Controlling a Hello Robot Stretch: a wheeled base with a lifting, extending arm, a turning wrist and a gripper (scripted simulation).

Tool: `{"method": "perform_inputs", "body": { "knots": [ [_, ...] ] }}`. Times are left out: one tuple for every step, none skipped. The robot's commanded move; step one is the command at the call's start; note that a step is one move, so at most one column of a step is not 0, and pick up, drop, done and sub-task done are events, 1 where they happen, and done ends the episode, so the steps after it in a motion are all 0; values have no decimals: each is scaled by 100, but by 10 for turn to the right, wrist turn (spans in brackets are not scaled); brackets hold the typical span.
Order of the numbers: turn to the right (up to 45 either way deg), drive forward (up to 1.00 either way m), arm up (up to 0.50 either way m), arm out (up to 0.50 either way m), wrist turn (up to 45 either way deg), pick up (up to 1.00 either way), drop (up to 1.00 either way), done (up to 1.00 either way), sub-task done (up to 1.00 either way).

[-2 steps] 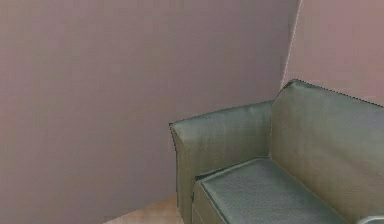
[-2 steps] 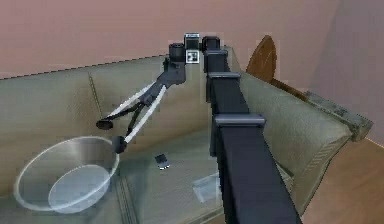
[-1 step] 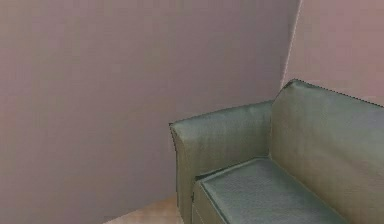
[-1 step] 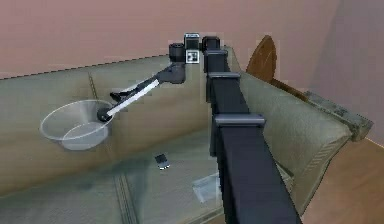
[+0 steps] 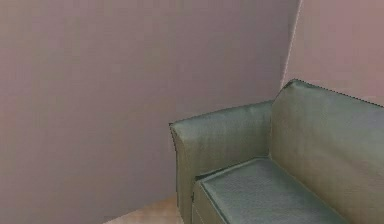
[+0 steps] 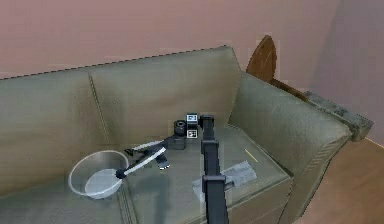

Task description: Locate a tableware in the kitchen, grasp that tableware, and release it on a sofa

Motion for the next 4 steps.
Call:
{"method": "perform_inputs", "body": {
  "knots": [
    [0, 0, -32, 0, 0, 0, 0, 0, 0],
    [0, 0, 0, 0, 0, 0, 100, 0, 0],
    [0, 0, 10, 0, 0, 0, 0, 0, 0],
    [0, 0, 0, -8, 0, 0, 0, 0, 0]
  ]
}}
